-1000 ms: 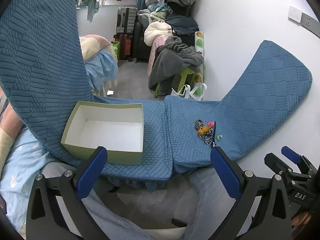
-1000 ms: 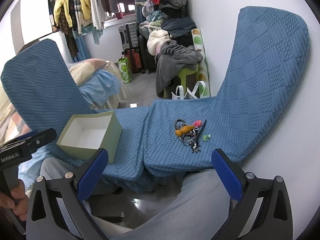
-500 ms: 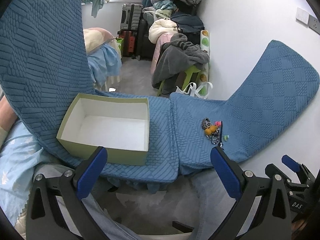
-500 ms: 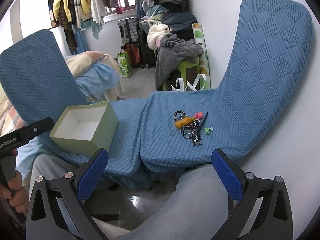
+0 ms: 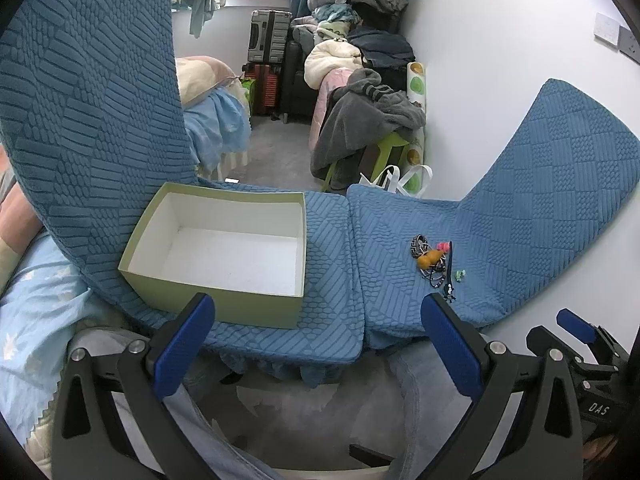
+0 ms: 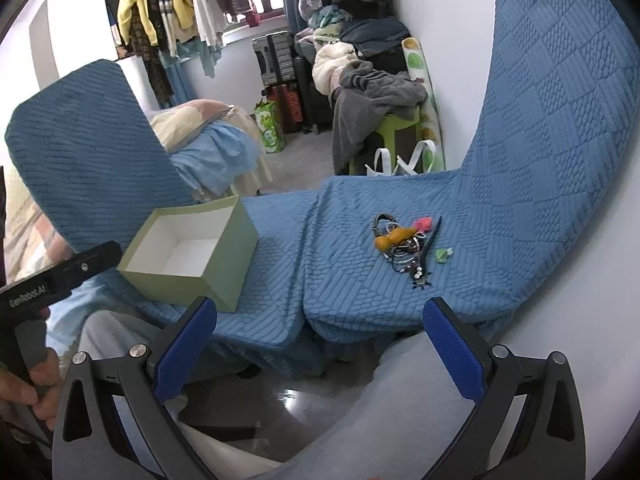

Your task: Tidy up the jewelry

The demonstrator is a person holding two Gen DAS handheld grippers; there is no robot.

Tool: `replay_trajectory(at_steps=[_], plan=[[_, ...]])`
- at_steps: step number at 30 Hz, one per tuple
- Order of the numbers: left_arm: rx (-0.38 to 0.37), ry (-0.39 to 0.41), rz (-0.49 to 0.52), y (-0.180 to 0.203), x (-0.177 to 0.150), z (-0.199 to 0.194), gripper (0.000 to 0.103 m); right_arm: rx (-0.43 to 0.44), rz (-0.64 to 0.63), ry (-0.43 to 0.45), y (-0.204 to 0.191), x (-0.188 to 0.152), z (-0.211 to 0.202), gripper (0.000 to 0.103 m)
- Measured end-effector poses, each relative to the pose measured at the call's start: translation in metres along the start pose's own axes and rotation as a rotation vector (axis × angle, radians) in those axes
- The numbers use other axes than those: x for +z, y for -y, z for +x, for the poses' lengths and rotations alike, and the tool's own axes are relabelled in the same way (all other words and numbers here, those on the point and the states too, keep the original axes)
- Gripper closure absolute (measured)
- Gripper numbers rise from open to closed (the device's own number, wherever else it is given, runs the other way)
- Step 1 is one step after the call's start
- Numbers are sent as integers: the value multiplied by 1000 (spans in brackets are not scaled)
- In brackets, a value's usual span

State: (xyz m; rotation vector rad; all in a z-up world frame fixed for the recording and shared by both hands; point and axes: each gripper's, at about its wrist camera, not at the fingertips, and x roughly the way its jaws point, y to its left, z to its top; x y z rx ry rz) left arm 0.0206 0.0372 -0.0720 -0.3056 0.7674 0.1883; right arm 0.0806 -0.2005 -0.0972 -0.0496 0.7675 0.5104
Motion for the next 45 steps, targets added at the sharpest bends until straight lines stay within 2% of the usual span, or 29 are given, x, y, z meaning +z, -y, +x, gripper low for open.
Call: replay_trajectory(at_steps=[11,15,25,33,35,37,41,43,45], plan=[[-5,6,5,9,3,1,1,-18,-25,-1,0,3,1,0],[-13,1,1,13,5,7,1,-1,-62,6,-2,5,1,0],[-32,-3,-2,26,14,28,1,6,-46,23,13,14,10,0],[-81,-40,11,40,26,68,1,-10,3,6,40,20,34,11],[-91,-52,28,46,26,78,1,-7,9,1,48,21,42,18],[-99,-69,38,52,28,90,1,-7,24,-9,56,22,51,20],[-151,-93,41,60,30,112,2,10,61,-32,76,22,68,35],[-176,-86,60,66,31,123,3,14,75,-40,85,22,77,40],[-190,-116,72,71,31,140,7,22,93,-53,94,23,87,40]])
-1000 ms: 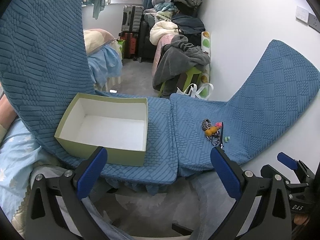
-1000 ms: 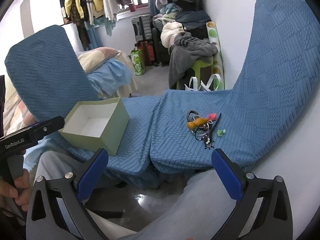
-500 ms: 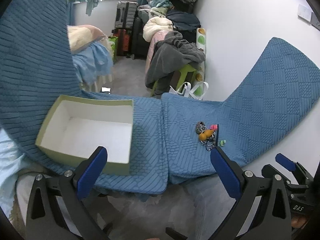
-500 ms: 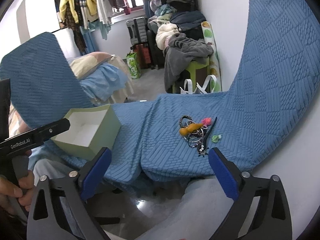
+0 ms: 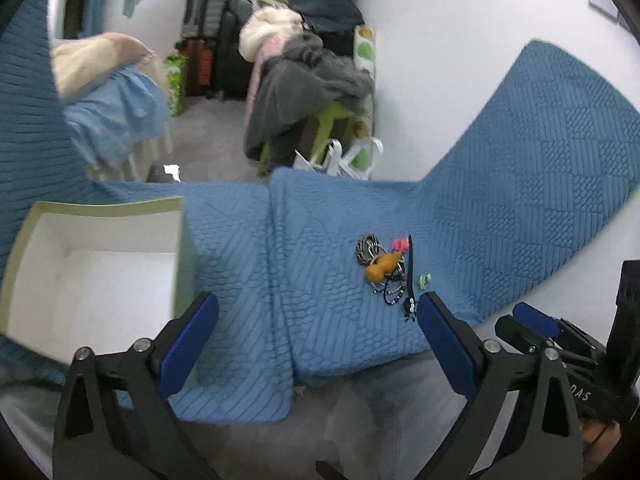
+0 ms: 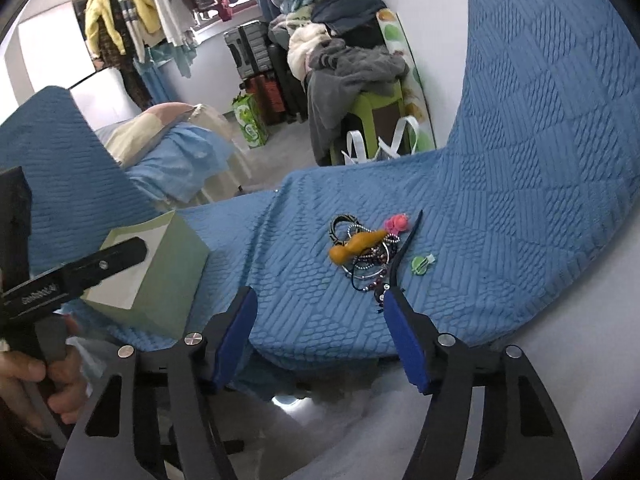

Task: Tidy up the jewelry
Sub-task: 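Grasp the orange gourd pendant's cord in the jewelry pile with the right gripper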

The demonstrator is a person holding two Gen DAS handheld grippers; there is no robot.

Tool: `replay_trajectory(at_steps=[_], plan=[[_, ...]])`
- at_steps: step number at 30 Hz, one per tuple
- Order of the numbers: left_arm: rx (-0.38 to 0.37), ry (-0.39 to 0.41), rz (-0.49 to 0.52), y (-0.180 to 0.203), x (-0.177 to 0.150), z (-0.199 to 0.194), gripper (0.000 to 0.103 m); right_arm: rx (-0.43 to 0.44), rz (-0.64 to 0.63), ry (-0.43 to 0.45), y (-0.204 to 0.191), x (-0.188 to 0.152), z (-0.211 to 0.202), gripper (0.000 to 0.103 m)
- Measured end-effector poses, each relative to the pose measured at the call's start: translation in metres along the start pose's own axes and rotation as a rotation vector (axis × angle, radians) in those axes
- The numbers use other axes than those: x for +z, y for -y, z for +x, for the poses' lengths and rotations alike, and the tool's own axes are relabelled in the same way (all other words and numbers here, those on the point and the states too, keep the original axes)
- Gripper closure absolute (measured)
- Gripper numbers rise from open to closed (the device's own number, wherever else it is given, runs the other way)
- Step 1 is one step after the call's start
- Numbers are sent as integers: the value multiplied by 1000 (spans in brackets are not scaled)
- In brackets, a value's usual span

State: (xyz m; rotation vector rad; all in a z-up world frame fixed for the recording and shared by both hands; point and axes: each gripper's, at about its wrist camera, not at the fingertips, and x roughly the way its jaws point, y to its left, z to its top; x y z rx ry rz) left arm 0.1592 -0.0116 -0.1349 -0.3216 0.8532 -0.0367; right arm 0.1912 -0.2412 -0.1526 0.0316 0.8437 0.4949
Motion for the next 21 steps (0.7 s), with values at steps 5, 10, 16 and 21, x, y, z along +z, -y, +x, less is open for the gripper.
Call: replay_trajectory(at_steps=[5,10,16,21], plan=[[-72,-48,9,5,6,37,16,-3,26,-25,18,4,24,40],[-127,-97,23,14,14,77,17,-27,62,-40,39,8,49,36],[-171,-167,37,19,14,124,29,-78,93,-70,62,12,86,37],[-222,-215,51,20,13,153,36,-65,134,-118,76,14,120,55]])
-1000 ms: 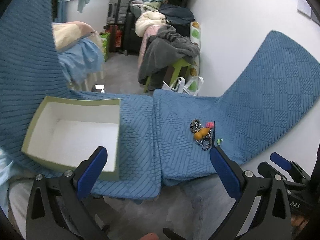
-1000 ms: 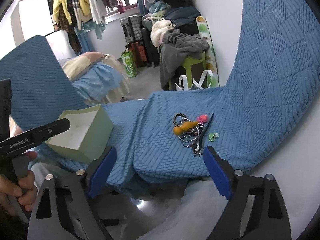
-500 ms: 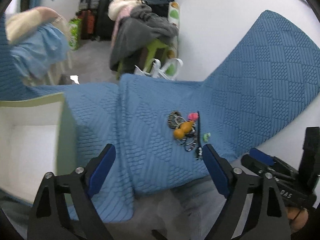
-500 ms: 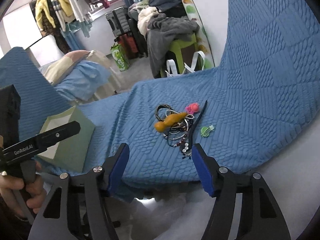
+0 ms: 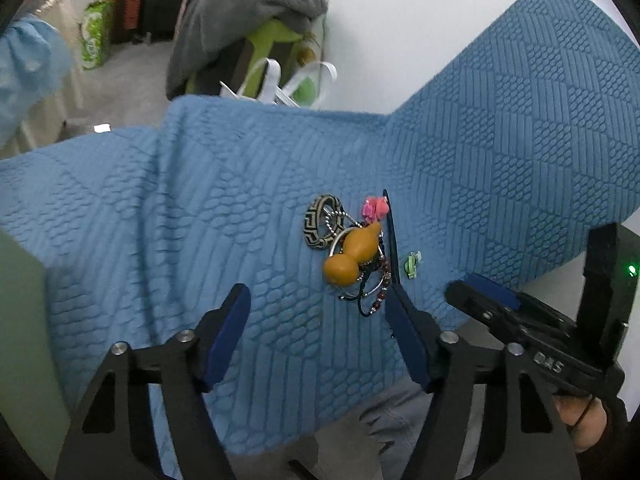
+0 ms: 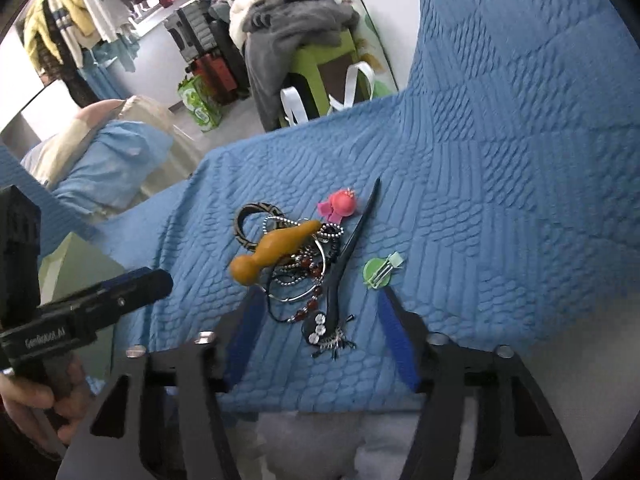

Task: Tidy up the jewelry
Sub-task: 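Grasp the orange gourd pendant's cord in the jewelry pile with the right gripper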

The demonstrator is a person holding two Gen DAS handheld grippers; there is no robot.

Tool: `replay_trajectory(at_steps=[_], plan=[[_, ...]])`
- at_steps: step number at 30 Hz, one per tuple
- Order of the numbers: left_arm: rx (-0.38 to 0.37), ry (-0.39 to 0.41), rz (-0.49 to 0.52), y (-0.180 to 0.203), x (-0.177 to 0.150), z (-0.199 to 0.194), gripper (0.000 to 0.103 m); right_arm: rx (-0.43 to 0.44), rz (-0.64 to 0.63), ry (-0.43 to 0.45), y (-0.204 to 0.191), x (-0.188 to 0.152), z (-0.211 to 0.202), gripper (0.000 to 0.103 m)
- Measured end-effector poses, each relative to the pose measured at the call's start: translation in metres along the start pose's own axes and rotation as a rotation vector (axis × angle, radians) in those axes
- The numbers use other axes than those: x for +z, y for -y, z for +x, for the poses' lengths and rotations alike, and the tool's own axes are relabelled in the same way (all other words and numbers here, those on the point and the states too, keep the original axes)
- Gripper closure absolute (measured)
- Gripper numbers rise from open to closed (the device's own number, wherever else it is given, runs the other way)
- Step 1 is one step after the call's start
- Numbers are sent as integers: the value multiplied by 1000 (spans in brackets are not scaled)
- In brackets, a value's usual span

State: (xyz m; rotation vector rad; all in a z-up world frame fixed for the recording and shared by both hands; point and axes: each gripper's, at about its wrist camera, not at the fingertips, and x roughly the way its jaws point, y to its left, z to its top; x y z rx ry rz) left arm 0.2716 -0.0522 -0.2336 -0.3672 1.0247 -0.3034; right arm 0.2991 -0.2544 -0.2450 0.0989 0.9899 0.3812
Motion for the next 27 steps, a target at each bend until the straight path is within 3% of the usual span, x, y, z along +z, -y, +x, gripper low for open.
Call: replay_trajectory(at_steps=[2,5,16,22,24,27], plan=[[-30,-17,3,-1,2,11,43,13,20,-25,4,2,13,71],[-72,-31,10,-2,6,25,49,22,43,-57,9,2,30,82],[-111,-71,89,5,17,60,57,11,27,-99,12,5,57,85],[-75,-89,141,16,13,72,74,6,-5,-111,5,4,64,88],[-73,-82,143,16,10,72,74,6,5,-105,6,4,63,96],[-61,-39,116,16,11,66,74,-18,-7,-97,5,6,59,97]])
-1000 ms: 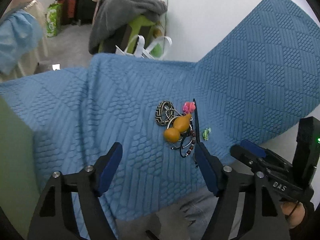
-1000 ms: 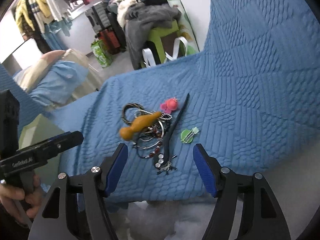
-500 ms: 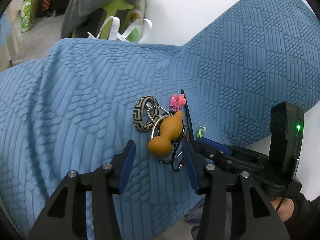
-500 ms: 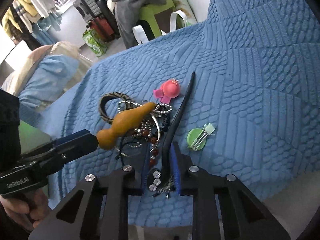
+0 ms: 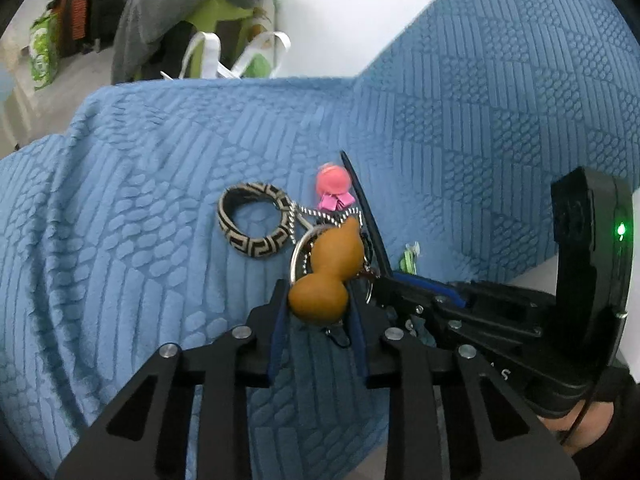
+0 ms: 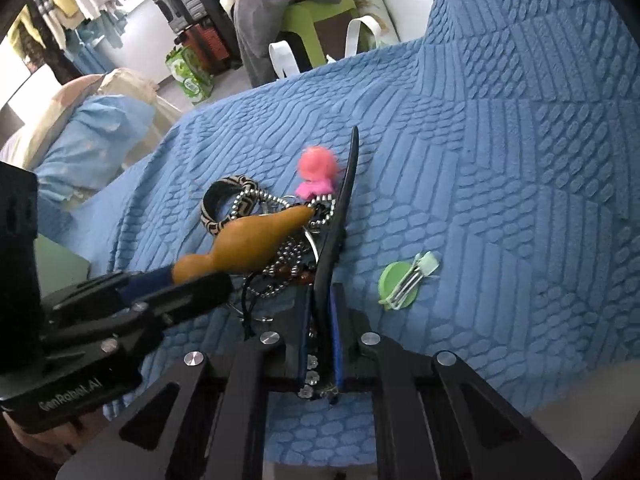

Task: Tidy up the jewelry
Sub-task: 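Grasp the orange gourd pendant's cord in the jewelry pile with the right gripper, then carry the gourd pendant with the right gripper over the white box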

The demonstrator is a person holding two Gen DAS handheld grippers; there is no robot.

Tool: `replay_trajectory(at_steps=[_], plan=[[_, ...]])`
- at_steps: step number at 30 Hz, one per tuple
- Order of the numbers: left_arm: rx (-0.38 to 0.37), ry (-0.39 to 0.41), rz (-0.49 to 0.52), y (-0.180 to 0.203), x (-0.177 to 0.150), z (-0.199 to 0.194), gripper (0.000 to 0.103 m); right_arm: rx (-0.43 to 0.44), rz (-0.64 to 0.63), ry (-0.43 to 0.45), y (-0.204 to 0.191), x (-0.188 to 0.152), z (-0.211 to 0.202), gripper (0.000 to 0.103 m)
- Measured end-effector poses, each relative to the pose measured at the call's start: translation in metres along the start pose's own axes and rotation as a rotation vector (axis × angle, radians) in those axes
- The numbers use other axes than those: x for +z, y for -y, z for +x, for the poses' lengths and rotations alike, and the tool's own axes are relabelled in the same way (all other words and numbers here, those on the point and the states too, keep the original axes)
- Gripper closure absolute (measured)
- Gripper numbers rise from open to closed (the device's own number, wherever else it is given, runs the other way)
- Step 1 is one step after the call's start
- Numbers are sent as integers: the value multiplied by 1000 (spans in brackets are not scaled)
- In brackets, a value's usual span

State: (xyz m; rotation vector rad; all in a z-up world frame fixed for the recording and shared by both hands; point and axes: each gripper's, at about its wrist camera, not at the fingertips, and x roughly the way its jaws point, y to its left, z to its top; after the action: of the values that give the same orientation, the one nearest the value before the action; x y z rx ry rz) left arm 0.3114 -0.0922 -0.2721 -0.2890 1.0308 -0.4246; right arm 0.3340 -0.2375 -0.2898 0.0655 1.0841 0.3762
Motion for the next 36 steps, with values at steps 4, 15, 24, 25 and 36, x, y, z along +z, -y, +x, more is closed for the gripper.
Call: replay_trajectory(at_steps=[4,15,24,25,36], plan=[[11,32,-22,-3,2,-10,74,2,13,4,0,2,-6,97],[52,109,-88,0,-2,-53,74,-28,-17,61,-17,0,-44,97],[99,170,-128,6,-24,-99,74,-17,-57,83,-44,-16,-75,97],[106,179,-130,6,-26,-104,74,-15,-60,84,-46,-18,-78,97],[168,220,-156,9,-58,-156,74,18,-109,112,-88,-50,-108,97]])
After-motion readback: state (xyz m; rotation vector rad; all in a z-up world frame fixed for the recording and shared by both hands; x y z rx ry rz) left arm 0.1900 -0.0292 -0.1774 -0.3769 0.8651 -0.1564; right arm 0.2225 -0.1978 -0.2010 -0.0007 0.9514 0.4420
